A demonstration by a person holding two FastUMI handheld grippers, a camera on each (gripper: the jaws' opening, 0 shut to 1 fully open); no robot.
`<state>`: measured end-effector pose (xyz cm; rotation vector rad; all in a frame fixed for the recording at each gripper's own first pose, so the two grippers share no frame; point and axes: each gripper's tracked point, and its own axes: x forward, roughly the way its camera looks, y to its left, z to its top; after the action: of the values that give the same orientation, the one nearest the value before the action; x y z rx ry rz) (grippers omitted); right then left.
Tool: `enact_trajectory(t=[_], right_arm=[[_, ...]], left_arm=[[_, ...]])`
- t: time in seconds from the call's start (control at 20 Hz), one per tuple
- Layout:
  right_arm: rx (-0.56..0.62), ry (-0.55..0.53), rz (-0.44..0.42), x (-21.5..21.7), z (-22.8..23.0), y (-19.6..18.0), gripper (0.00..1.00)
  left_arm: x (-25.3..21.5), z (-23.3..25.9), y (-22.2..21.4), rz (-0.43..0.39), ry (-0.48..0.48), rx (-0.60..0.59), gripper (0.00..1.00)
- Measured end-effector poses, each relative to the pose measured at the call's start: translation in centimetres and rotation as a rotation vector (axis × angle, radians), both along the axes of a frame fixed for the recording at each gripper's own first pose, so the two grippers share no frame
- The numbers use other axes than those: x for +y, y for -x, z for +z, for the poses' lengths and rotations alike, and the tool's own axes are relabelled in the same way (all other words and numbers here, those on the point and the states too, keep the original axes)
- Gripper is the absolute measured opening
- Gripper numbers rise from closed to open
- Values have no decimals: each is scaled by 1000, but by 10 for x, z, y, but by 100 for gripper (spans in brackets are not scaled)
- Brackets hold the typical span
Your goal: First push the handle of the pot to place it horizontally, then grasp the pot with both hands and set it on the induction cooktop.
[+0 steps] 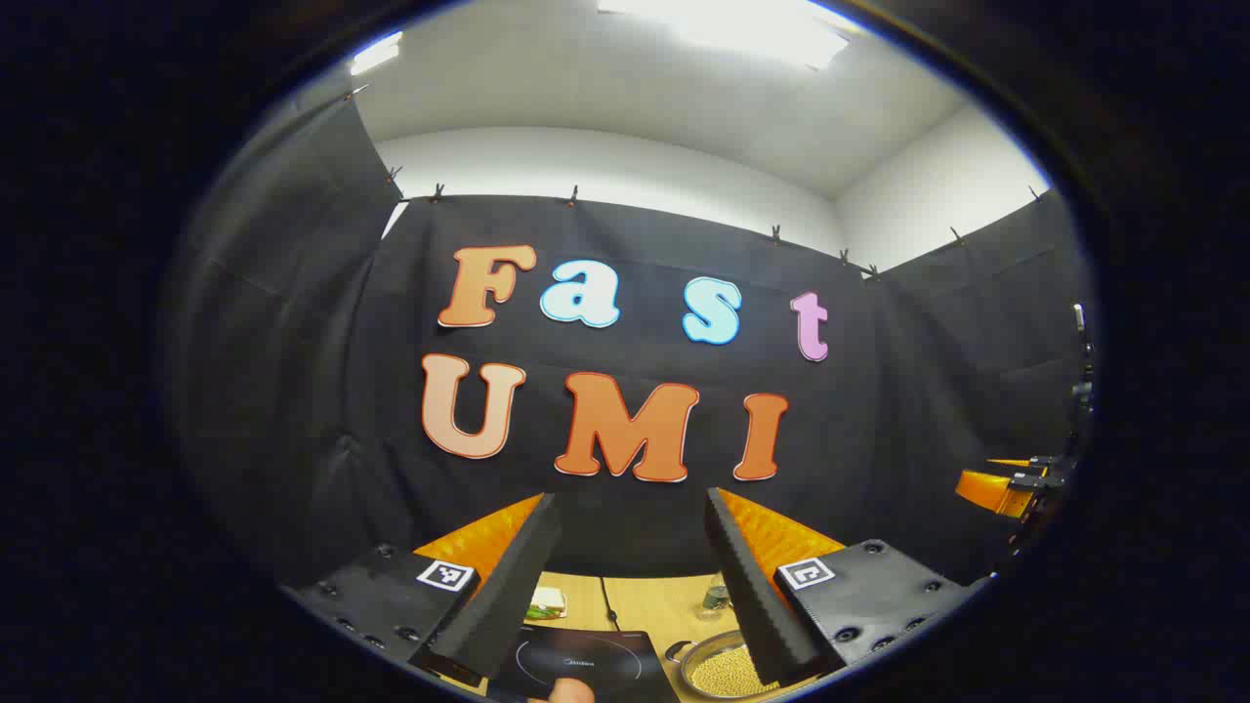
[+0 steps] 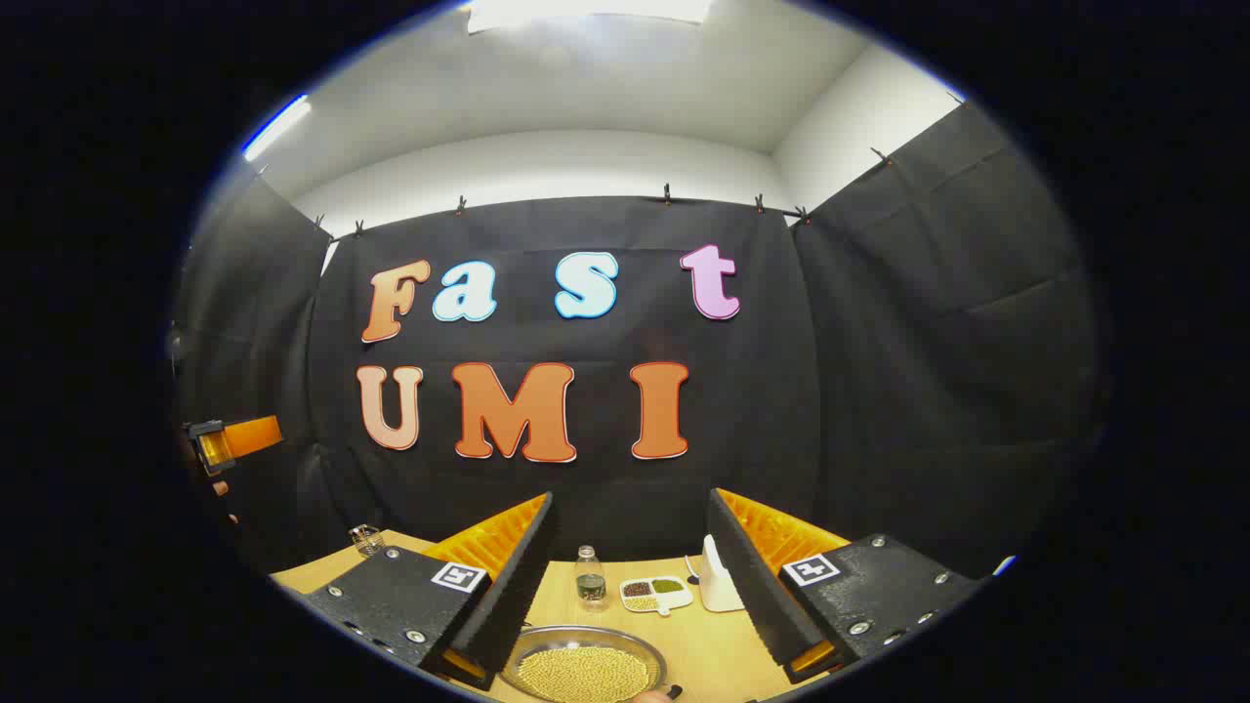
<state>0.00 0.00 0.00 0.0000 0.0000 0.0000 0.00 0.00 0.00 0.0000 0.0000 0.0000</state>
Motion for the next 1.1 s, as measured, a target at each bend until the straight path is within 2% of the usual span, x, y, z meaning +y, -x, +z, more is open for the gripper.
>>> enact_trajectory(t=[0.15,0.2,0.25,0.3,0.35,0.4,1.1], right_arm=[[4,3,-12,-4,0,-3,95],[1,2,-16,-6,0,-3,100],[-2,0,-17,-7,1,-2,95],[-5,-3,-17,-5,2,-3,100],[-6,-5,-16,-5,2,-3,95],[-7,-5,-13,-6,2,-2,95],[-2,0,-8,-9,-7,-3,95]], left_arm=[[9,6,2,32,-31,-19,98],[8,7,2,28,-30,-23,99],[7,8,2,26,-31,-27,99],[6,9,1,24,-34,-29,98],[6,9,2,22,-36,-29,99],[5,8,0,19,-36,-27,99],[-3,2,-1,-11,-20,-4,99]])
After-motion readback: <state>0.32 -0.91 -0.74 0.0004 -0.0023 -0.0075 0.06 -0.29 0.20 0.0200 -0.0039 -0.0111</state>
